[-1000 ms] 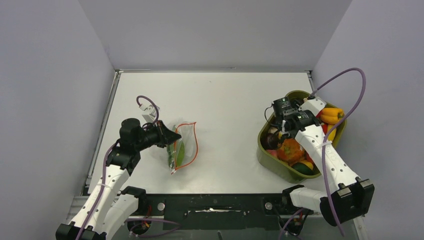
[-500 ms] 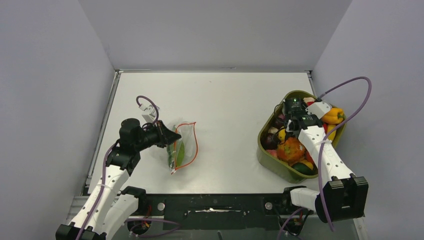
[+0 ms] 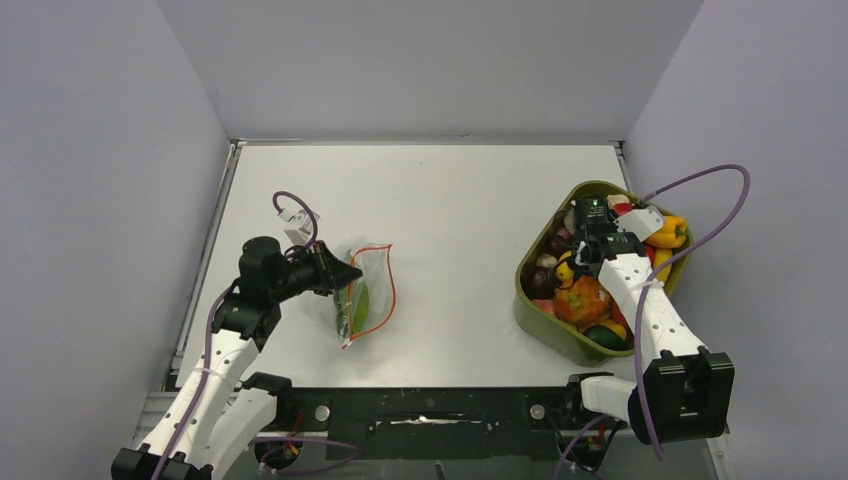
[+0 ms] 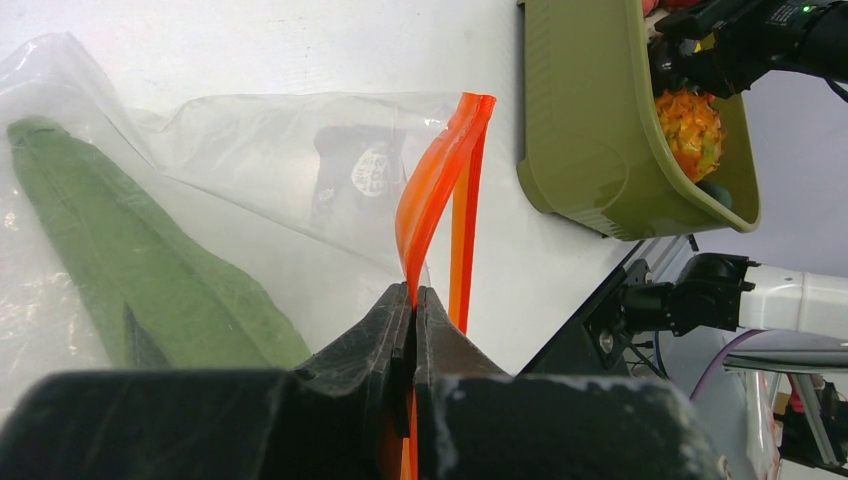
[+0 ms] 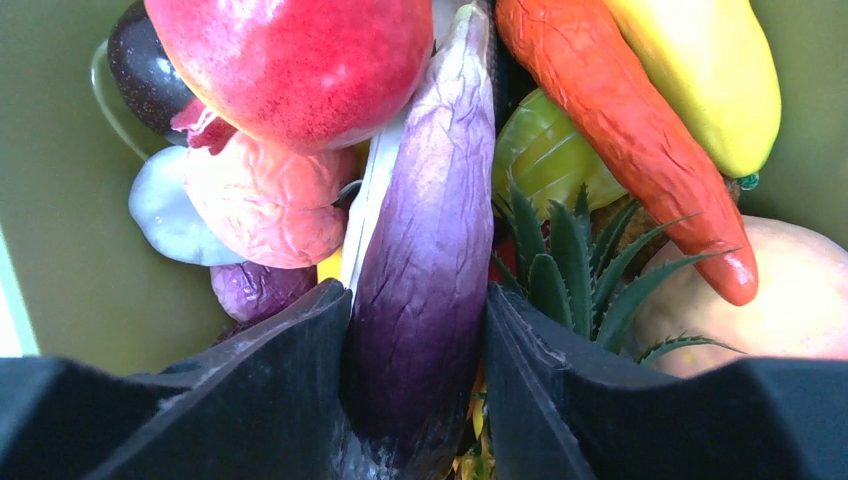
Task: Place the food in the zip-top bag and seal the zipper
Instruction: Pick up the fake vegetable from the bin.
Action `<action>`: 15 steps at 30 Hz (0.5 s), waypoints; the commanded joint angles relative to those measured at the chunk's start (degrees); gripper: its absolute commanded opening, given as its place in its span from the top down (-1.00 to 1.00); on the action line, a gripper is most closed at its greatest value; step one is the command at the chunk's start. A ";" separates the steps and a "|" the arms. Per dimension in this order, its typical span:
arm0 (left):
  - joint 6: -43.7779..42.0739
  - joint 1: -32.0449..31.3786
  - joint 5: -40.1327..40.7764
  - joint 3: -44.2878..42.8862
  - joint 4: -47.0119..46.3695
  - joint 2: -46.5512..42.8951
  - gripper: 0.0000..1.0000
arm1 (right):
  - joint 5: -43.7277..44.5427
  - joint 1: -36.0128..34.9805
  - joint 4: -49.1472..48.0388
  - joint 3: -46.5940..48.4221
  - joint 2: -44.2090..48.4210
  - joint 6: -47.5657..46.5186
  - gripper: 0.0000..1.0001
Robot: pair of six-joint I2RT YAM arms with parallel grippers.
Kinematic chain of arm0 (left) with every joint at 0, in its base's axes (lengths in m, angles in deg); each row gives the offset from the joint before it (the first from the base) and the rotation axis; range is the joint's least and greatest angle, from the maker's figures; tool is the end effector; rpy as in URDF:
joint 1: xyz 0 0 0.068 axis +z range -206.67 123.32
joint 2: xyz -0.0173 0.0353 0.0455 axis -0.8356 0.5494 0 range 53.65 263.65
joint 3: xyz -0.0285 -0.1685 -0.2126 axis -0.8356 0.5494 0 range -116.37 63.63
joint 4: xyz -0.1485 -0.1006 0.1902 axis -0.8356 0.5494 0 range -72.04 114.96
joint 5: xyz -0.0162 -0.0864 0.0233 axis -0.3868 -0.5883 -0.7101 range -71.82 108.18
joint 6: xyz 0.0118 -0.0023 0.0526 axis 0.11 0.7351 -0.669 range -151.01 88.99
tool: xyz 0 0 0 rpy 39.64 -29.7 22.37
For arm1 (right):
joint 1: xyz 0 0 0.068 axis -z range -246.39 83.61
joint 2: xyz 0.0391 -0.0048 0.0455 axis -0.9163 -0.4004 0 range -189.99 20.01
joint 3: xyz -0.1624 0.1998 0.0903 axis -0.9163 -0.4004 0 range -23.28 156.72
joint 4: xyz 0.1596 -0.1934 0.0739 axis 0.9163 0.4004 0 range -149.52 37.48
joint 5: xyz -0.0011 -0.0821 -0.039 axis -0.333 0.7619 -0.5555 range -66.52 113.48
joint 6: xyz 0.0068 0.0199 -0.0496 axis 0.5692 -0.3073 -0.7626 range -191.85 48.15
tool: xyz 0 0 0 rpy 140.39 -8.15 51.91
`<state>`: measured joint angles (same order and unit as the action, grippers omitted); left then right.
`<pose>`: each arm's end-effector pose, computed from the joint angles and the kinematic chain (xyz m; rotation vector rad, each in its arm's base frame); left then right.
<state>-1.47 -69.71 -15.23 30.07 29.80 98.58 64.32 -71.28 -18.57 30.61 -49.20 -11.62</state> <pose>0.1713 -0.0598 0.2696 0.1054 2.0554 -1.0479 0.2356 -0.0032 0.2696 1.2751 1.8827 -0.3404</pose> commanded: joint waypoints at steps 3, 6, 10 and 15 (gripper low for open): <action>-0.62 -0.06 -0.19 -2.37 -2.21 -0.30 1.00 | 0.39 0.38 -1.94 0.11 1.32 0.28 0.19; -0.63 -0.08 -0.08 -2.38 -2.21 -0.21 1.00 | 0.55 0.32 -1.38 0.42 2.26 -0.62 0.21; -0.62 -0.07 0.01 -2.34 -2.17 -0.14 1.00 | 0.24 0.13 -1.45 0.60 4.07 -2.35 0.27; -0.43 -0.15 0.10 -2.29 -2.26 -0.13 1.00 | -1.20 -0.56 -1.86 1.87 7.14 -5.37 0.44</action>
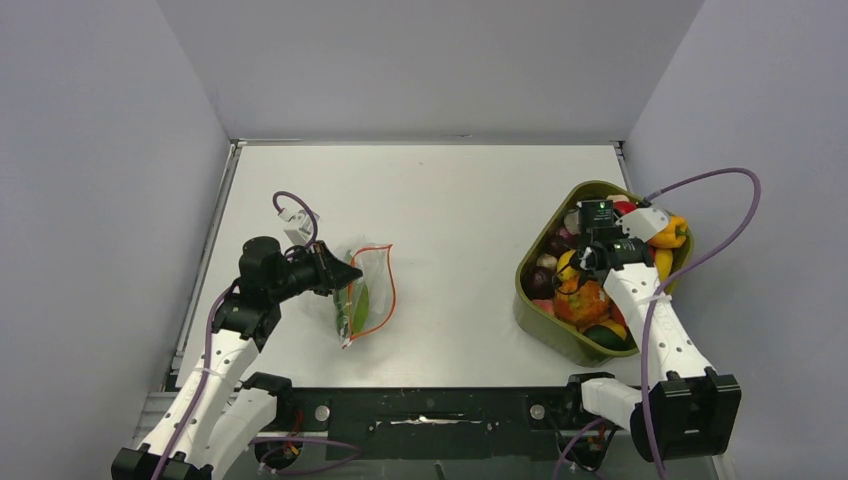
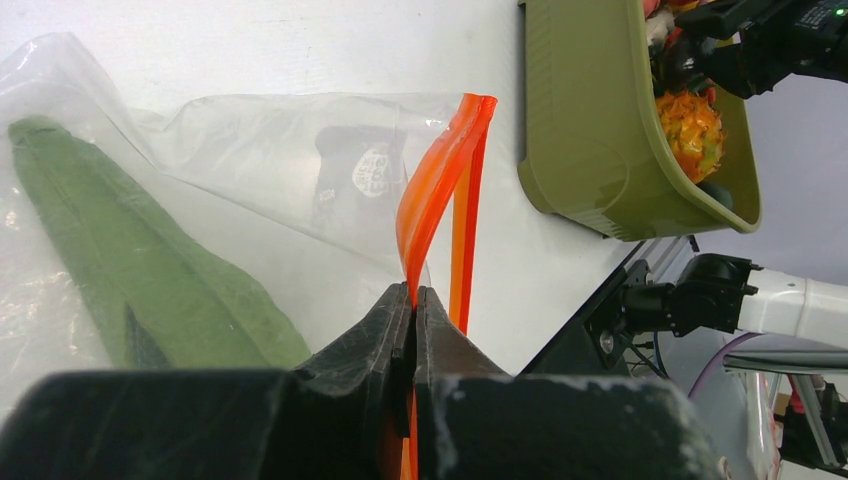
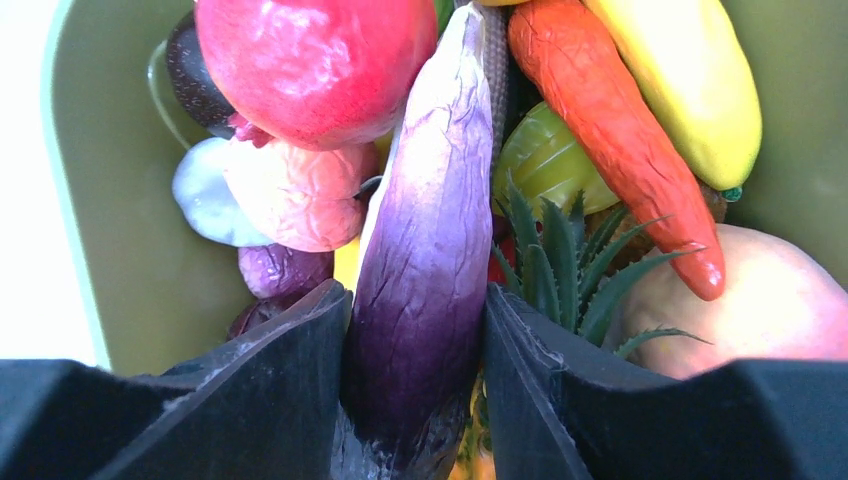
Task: Place the food in the zip-top bag and seal the zipper
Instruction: Pick up the fake vegetable from the bin, then place the fake vegetable in the zipper food storage bag.
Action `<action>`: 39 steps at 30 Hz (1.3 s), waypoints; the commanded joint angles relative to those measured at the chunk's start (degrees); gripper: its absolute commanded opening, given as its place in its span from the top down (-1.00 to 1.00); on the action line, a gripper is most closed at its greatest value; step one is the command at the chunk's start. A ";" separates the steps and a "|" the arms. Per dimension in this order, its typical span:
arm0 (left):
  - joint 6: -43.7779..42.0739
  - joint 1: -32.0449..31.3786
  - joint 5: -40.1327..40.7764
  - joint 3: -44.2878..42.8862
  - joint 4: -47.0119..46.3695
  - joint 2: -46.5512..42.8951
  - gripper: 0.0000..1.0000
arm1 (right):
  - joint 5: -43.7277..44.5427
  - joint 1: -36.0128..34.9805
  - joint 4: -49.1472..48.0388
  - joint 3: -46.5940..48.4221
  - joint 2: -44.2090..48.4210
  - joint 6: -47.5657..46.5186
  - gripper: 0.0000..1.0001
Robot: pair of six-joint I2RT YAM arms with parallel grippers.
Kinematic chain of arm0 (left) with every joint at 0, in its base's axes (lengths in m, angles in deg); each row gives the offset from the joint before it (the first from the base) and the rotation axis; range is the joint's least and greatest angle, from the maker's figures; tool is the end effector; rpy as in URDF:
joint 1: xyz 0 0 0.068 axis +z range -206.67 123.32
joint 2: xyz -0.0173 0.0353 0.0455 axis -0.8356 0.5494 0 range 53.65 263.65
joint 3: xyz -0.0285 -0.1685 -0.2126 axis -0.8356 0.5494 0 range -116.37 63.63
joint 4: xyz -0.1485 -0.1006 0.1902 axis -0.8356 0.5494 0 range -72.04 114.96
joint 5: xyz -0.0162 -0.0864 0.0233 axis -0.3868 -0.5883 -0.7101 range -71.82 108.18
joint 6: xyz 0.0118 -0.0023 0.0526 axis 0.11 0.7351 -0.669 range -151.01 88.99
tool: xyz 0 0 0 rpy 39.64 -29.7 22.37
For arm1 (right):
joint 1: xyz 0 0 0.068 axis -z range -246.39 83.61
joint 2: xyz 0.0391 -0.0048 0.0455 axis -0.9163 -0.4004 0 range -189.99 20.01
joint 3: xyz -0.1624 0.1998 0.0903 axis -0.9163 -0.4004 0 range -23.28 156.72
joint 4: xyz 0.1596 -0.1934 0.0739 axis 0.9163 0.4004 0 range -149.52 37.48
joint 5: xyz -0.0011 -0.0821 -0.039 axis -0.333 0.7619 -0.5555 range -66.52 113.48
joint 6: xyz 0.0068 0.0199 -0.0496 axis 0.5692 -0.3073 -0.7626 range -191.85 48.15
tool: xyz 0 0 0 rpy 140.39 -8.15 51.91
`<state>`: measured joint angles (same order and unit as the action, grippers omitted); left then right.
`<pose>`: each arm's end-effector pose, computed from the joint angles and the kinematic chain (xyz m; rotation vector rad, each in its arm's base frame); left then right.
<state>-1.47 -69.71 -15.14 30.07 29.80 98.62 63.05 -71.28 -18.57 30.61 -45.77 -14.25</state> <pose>0.1715 -0.0598 0.2695 0.1040 2.0561 -1.0464 0.2262 -0.0034 0.2818 1.2331 1.8809 -0.2974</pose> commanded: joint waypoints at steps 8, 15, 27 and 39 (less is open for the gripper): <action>1.51 -0.15 -0.13 -1.89 -3.80 0.81 1.00 | -4.71 -3.22 -3.11 4.70 8.00 -5.31 0.43; 5.87 -0.10 -0.37 -1.71 -5.95 0.09 1.00 | -6.77 -10.52 -7.22 6.52 10.44 -9.43 0.33; 13.90 -0.08 -2.40 -1.06 -13.06 0.76 1.00 | -30.55 -24.75 -31.13 -0.41 11.30 -20.27 0.30; 8.96 -0.10 -1.26 -0.80 -12.93 1.95 1.00 | -48.25 -39.99 -33.82 2.27 5.11 -26.87 0.30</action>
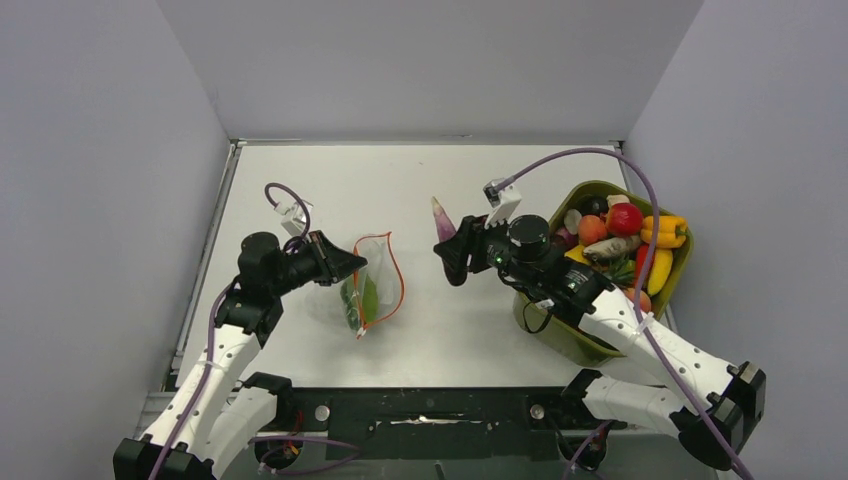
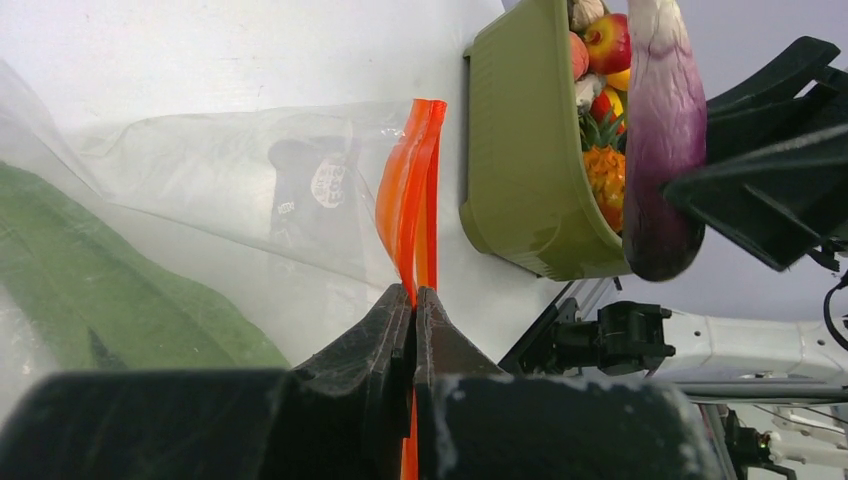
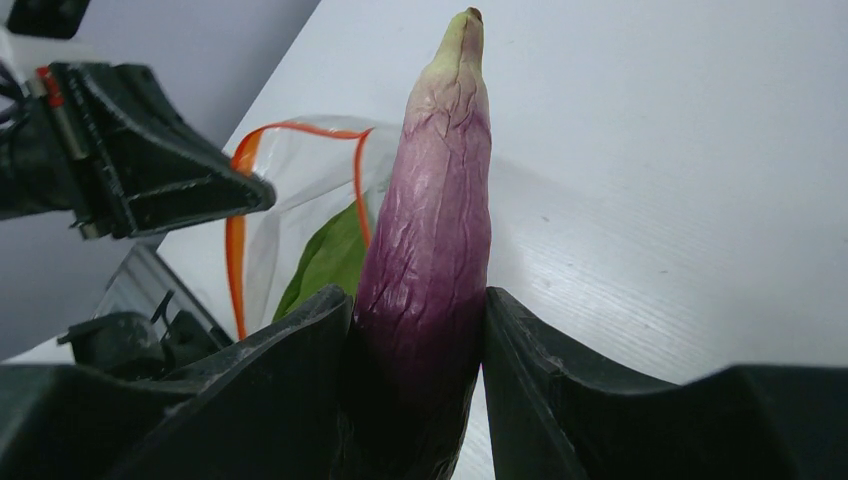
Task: Place the food in the zip-top bag and seal the zipper
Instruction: Place the fake vegetable in the zipper food storage bag.
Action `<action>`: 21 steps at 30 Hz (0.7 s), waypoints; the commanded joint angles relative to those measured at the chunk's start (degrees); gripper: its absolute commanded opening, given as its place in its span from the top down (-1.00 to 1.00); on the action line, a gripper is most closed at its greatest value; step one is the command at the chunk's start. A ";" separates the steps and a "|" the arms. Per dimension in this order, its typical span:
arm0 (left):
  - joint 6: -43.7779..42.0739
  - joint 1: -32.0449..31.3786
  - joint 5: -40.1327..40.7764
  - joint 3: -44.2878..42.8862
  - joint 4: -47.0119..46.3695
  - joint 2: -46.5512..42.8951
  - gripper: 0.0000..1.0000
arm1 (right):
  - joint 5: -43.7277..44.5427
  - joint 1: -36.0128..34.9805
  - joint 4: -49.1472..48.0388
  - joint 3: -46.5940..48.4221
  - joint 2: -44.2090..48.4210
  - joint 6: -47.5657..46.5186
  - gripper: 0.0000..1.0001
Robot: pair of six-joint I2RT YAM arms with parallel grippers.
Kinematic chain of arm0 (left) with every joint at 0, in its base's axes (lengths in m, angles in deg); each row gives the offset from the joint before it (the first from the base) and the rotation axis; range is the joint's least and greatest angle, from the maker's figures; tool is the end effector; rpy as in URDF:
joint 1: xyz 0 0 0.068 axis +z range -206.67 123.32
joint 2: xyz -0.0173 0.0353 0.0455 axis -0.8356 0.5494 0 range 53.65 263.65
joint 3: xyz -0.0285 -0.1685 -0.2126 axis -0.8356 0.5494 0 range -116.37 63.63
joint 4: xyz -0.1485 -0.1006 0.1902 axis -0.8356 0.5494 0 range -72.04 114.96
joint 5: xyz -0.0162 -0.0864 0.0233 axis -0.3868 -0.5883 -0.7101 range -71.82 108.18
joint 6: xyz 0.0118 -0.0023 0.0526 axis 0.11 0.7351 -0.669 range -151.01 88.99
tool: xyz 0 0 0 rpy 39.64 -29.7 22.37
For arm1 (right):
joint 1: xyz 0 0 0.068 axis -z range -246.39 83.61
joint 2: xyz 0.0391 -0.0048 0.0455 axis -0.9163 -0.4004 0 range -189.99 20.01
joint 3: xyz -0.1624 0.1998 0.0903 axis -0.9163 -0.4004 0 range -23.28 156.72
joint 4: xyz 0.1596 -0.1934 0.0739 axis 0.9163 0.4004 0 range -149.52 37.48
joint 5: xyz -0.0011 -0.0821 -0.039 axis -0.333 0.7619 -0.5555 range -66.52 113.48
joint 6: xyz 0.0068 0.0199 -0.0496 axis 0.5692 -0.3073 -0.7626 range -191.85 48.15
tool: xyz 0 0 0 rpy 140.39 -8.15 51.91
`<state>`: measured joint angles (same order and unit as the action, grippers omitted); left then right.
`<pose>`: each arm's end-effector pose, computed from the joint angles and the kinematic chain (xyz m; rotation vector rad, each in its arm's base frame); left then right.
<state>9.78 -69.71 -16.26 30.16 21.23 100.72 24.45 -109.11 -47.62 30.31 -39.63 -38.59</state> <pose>0.1818 -0.0628 0.2775 -0.0325 1.9912 -1.1881 0.1772 0.1629 0.3415 -0.1514 1.9781 0.8747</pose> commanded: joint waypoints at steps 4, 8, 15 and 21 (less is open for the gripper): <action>-4.57 -0.12 -0.63 -0.81 -4.72 -0.49 1.00 | -14.73 -4.59 -2.05 3.96 -2.94 -2.21 0.28; -6.96 -0.12 -0.63 -0.25 -5.83 -1.38 1.00 | -16.83 -6.49 -0.93 4.80 -4.62 -0.82 0.26; -8.71 -0.15 -0.72 1.46 -8.79 -3.28 1.00 | -18.91 -11.05 -2.37 7.82 -11.57 4.68 0.24; -8.63 -0.21 -2.26 2.04 -8.88 -3.31 1.00 | -16.64 -12.13 1.97 12.38 -18.15 6.56 0.23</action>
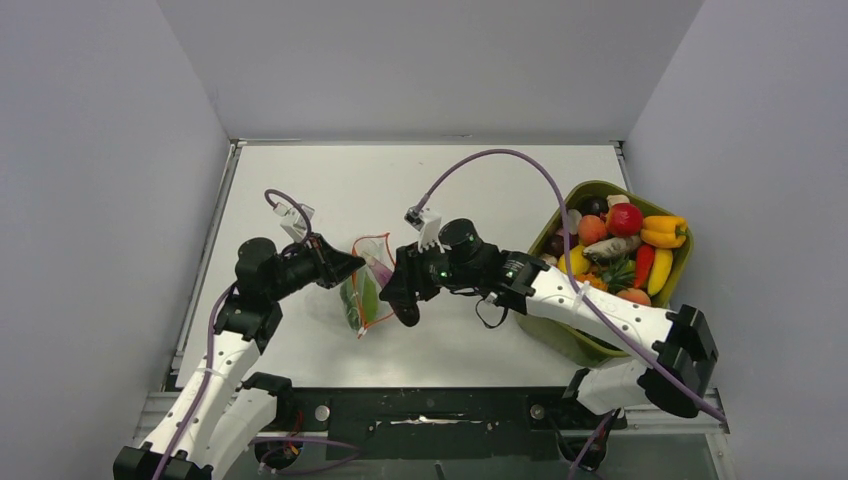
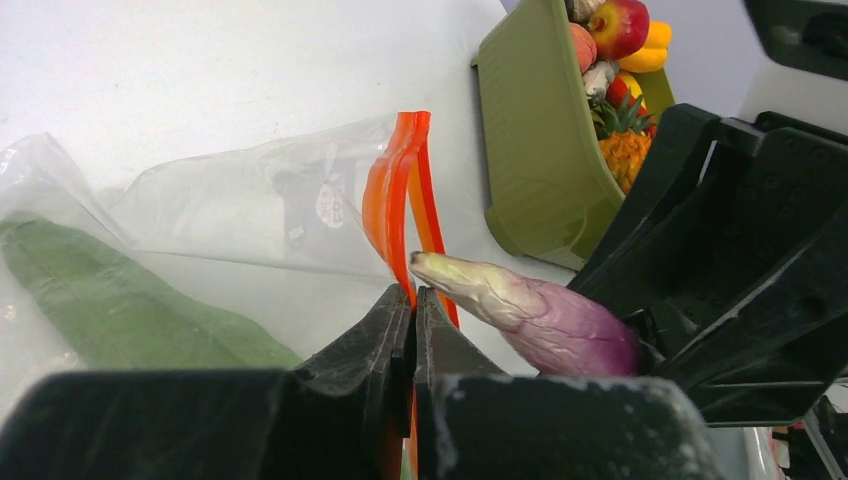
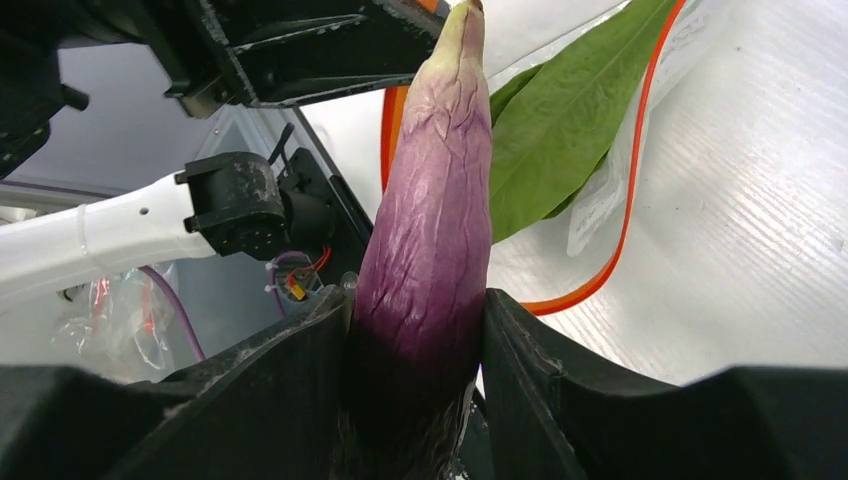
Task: Place the food in the zip-top bag and seal the zipper
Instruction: Place the fake vegetable in the zipper food storage bag.
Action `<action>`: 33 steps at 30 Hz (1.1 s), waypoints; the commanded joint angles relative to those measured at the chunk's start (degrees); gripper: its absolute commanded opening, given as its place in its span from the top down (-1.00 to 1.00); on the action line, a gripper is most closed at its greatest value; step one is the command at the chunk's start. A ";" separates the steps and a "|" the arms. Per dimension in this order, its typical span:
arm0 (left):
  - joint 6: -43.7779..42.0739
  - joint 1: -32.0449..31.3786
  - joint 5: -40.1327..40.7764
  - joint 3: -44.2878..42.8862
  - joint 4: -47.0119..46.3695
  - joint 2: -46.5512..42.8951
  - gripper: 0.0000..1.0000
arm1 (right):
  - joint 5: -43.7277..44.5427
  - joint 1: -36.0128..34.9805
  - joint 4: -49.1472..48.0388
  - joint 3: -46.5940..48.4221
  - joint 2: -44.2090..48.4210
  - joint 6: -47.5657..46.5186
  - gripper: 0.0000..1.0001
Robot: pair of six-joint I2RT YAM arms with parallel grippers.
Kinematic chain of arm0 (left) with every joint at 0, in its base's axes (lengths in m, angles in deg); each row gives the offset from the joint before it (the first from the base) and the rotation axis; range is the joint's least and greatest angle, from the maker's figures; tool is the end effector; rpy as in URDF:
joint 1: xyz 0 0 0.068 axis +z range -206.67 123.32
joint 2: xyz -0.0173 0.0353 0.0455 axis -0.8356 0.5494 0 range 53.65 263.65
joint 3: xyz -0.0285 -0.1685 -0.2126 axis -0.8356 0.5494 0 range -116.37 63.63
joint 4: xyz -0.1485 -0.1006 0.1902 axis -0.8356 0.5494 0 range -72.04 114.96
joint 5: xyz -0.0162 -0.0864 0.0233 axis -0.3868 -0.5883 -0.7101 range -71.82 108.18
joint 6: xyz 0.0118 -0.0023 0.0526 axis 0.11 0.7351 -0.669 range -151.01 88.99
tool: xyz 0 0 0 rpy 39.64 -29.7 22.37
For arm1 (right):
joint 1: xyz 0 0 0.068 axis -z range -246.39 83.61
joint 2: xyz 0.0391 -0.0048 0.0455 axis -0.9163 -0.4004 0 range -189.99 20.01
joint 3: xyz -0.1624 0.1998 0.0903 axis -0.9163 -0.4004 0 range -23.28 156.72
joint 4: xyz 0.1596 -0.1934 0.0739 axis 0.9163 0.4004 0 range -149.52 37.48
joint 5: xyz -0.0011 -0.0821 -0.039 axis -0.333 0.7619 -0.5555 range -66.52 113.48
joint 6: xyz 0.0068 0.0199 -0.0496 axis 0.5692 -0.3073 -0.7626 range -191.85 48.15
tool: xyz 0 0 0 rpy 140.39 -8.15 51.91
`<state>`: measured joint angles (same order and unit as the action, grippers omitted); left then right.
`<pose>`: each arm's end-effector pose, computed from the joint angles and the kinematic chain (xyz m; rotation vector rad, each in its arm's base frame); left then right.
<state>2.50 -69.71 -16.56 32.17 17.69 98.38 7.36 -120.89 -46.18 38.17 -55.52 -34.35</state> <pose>0.1759 -0.0616 0.2783 0.1237 1.8960 -1.1094 0.1675 0.2518 0.3180 -0.5308 2.2249 1.2205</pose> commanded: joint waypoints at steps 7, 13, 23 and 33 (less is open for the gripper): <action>-0.92 -0.22 -3.54 0.40 -5.92 -1.32 1.00 | 3.61 -0.34 3.12 7.75 -7.30 4.78 0.24; -0.46 -0.32 -4.48 0.52 -6.21 -1.41 1.00 | 7.33 -0.25 3.26 9.30 -9.82 5.99 0.24; 1.21 -0.27 -6.35 1.04 -7.46 -1.88 1.00 | 12.55 -0.12 -2.12 10.98 -14.87 4.75 0.24; 2.49 -0.27 -7.89 1.84 -9.53 -2.72 1.00 | 13.89 1.89 -6.18 13.22 -20.36 5.21 0.19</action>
<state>4.41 -69.76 -22.27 34.68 13.71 96.96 19.54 -120.46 -46.53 48.69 -75.23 -29.31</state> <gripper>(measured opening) 0.015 0.463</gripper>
